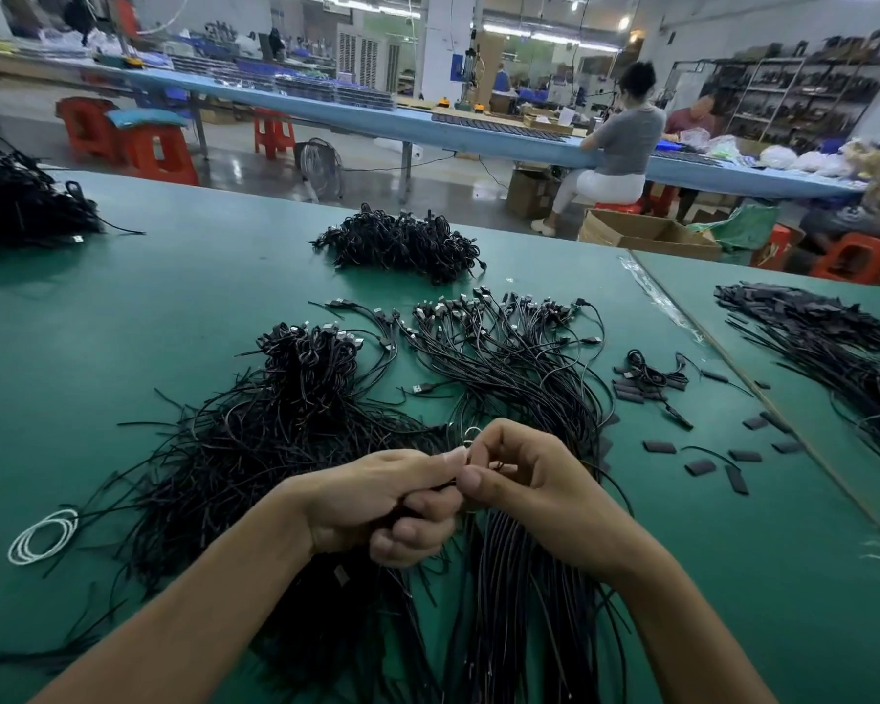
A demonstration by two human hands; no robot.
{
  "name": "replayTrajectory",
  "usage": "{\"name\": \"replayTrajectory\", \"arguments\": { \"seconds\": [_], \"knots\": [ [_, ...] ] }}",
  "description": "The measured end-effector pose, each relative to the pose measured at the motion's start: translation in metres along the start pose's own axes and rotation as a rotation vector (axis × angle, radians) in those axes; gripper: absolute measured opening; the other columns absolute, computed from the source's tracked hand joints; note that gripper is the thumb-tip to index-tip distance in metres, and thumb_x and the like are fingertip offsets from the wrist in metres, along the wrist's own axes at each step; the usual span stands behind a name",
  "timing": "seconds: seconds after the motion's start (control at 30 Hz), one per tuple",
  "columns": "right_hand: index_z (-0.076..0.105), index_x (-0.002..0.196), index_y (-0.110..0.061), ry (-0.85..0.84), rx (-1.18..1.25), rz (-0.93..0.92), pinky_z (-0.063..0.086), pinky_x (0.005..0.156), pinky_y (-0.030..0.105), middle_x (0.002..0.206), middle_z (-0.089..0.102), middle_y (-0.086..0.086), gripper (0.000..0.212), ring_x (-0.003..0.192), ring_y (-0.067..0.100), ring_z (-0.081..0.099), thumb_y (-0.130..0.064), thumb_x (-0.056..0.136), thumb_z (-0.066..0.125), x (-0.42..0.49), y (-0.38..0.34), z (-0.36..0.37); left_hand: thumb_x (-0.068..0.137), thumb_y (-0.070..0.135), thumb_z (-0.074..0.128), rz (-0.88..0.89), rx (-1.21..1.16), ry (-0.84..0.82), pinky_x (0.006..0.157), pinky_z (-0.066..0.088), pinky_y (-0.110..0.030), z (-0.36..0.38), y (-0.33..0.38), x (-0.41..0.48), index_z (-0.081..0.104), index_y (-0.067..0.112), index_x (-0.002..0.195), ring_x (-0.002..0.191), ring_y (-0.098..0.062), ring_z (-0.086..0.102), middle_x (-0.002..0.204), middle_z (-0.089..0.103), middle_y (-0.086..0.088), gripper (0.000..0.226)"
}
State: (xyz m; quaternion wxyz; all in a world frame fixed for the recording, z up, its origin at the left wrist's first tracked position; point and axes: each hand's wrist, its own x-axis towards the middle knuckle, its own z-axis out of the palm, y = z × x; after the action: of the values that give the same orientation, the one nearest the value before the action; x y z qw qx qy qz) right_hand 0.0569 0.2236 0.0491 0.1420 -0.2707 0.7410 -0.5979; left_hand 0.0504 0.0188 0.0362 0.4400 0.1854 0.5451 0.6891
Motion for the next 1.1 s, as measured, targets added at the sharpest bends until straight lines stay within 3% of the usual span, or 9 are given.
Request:
{"name": "replayTrajectory", "arguments": {
  "seconds": [0.13,0.3,0.5,0.6,0.7,0.8,0.93,1.03,1.1],
  "knots": [
    [0.056,0.088,-0.021,-0.012,-0.143,-0.027,0.037,0.061,0.030,0.075,0.048,-0.010,0.018,0.068,0.014,0.041,-0.036,0.094,0.064,0.002,0.001,0.000,0.099,0.051,0.038,-0.036,-0.072,0.005,0.039,0.035,-0.015,0.000,0.000,-0.001,0.040,0.022,0.057,0.040,-0.006,0.043,0.053,0.047,0.003,0.050],
    [0.055,0.088,-0.021,-0.047,-0.093,-0.009,0.037,0.060,0.030,0.075,0.048,-0.007,0.014,0.067,0.015,0.041,-0.028,0.094,0.065,0.001,0.004,0.002,0.097,0.053,0.040,-0.038,-0.070,0.047,0.041,0.039,-0.016,0.000,-0.004,0.001,0.044,0.024,0.054,0.041,-0.008,0.048,0.055,0.052,0.001,0.052],
    [0.055,0.084,-0.022,0.030,-0.150,0.062,0.046,0.068,0.020,0.077,0.061,-0.010,0.016,0.073,0.004,0.055,-0.022,0.093,0.068,-0.002,0.012,0.004,0.092,0.060,0.054,0.014,0.095,0.312,0.041,0.045,-0.019,0.002,-0.016,0.009,0.047,0.022,0.051,0.045,-0.011,0.057,0.059,0.061,-0.003,0.056],
    [0.053,0.081,-0.021,0.147,-0.271,0.096,0.051,0.069,0.032,0.075,0.062,-0.008,0.020,0.072,0.007,0.056,-0.022,0.092,0.070,-0.001,0.015,0.008,0.099,0.051,0.049,0.048,0.152,0.459,0.044,0.045,-0.021,0.004,-0.023,0.017,0.046,0.021,0.050,0.046,-0.013,0.053,0.057,0.055,-0.002,0.057],
    [0.054,0.081,-0.021,0.210,-0.324,0.094,0.055,0.072,0.043,0.079,0.067,-0.001,0.019,0.073,0.017,0.061,-0.021,0.092,0.070,0.002,0.015,0.016,0.096,0.036,0.051,0.065,0.016,0.485,0.055,0.051,-0.028,0.005,-0.024,0.023,0.063,0.016,0.062,0.052,-0.013,0.052,0.061,0.054,-0.003,0.041],
    [0.056,0.080,-0.023,0.262,-0.362,0.031,0.053,0.063,0.027,0.080,0.065,-0.006,0.019,0.069,0.006,0.059,-0.019,0.091,0.070,0.006,0.014,0.022,0.099,0.033,0.042,0.056,-0.157,0.396,0.089,0.053,-0.057,0.005,-0.024,0.024,0.074,0.012,0.089,0.068,-0.023,0.065,0.079,0.067,-0.010,0.038],
    [0.054,0.080,-0.021,0.300,-0.372,-0.031,0.047,0.053,0.016,0.077,0.065,-0.011,0.020,0.060,0.003,0.060,-0.013,0.092,0.068,0.011,0.011,0.023,0.101,0.057,0.036,0.017,-0.191,0.295,0.060,0.057,-0.037,0.006,-0.022,0.024,0.074,0.010,0.101,0.073,-0.026,0.071,0.085,0.071,-0.014,0.059],
    [0.053,0.082,-0.019,0.290,-0.348,-0.052,0.045,0.047,0.017,0.070,0.066,-0.004,0.020,0.048,0.008,0.061,-0.012,0.093,0.067,0.016,0.009,0.023,0.095,0.071,0.030,-0.039,-0.129,0.345,0.040,0.040,-0.020,0.006,-0.021,0.027,0.072,0.011,0.067,0.046,-0.015,0.055,0.061,0.063,-0.008,0.078],
    [0.057,0.080,-0.022,0.342,-0.419,-0.083,0.045,0.056,0.014,0.072,0.065,-0.007,0.018,0.060,0.006,0.061,-0.016,0.090,0.071,0.020,0.009,0.021,0.094,0.069,0.036,-0.004,-0.142,0.453,0.035,0.028,-0.016,0.003,-0.021,0.028,0.064,0.019,0.054,0.036,-0.011,0.039,0.050,0.050,-0.002,0.070]
  ]
}}
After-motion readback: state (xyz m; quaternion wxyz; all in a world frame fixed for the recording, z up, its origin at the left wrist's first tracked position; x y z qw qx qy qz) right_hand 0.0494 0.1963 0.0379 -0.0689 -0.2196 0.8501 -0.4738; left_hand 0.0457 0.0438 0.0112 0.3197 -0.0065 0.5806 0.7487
